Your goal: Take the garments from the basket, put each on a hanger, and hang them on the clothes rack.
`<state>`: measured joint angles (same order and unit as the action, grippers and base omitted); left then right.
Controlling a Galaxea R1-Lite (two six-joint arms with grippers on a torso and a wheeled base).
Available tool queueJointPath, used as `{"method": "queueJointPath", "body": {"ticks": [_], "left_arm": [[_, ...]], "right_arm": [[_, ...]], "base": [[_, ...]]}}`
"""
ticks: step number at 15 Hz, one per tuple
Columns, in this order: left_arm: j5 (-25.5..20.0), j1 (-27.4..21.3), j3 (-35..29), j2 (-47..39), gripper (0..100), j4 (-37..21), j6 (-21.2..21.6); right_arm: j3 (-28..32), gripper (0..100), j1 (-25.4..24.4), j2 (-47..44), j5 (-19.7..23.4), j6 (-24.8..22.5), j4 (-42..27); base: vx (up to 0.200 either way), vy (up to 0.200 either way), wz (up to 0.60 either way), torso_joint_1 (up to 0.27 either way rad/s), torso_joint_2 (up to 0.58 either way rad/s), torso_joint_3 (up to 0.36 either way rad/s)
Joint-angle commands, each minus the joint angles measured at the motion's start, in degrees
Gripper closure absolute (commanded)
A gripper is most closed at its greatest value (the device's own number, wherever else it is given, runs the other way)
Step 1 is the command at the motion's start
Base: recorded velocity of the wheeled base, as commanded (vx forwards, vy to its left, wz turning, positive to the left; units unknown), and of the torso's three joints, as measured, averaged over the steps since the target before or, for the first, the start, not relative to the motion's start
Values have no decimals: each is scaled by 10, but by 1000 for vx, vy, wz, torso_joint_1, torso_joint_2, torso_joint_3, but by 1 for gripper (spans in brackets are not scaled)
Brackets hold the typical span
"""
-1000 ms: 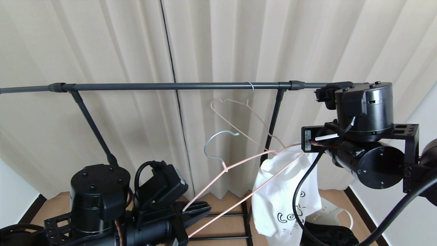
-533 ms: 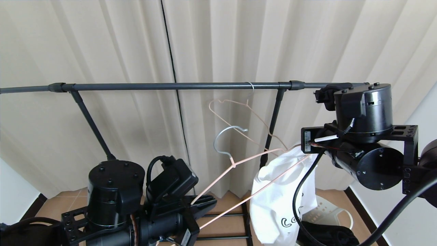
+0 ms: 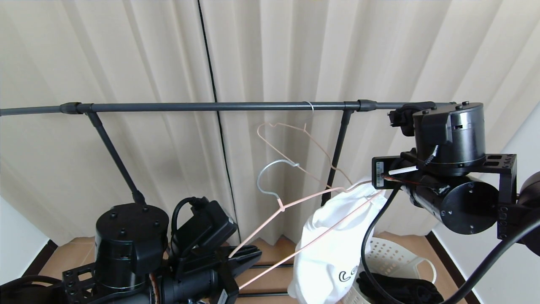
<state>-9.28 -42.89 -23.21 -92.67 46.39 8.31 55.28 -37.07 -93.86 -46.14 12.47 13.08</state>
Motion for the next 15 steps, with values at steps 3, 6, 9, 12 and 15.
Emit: {"method": "queueJointPath", "body": {"ticks": [3,6,9,12,15], "left_arm": [[0,3,-8,7,100,0,-1],[0,3,-23,-6,100,2,-1],[0,8,-19,-7,100,11,-1],[0,17,-11,-3,100,12,0],[0,24,-11,-4,100,12,-1]], "right_arm": [[-1,100,0,-1,0,0,0],[-1,100,0,-1,0,0,0],[0,100,0,-1,0,0,0],[0,100,0,-1,0,0,0],[0,100,0,-2,0,0,1]], "base": [[0,0,0,0,0,0],[0,0,0,0,0,0],[0,0,0,0,0,0],[0,0,0,0,0,0],[0,0,0,0,0,0]]}}
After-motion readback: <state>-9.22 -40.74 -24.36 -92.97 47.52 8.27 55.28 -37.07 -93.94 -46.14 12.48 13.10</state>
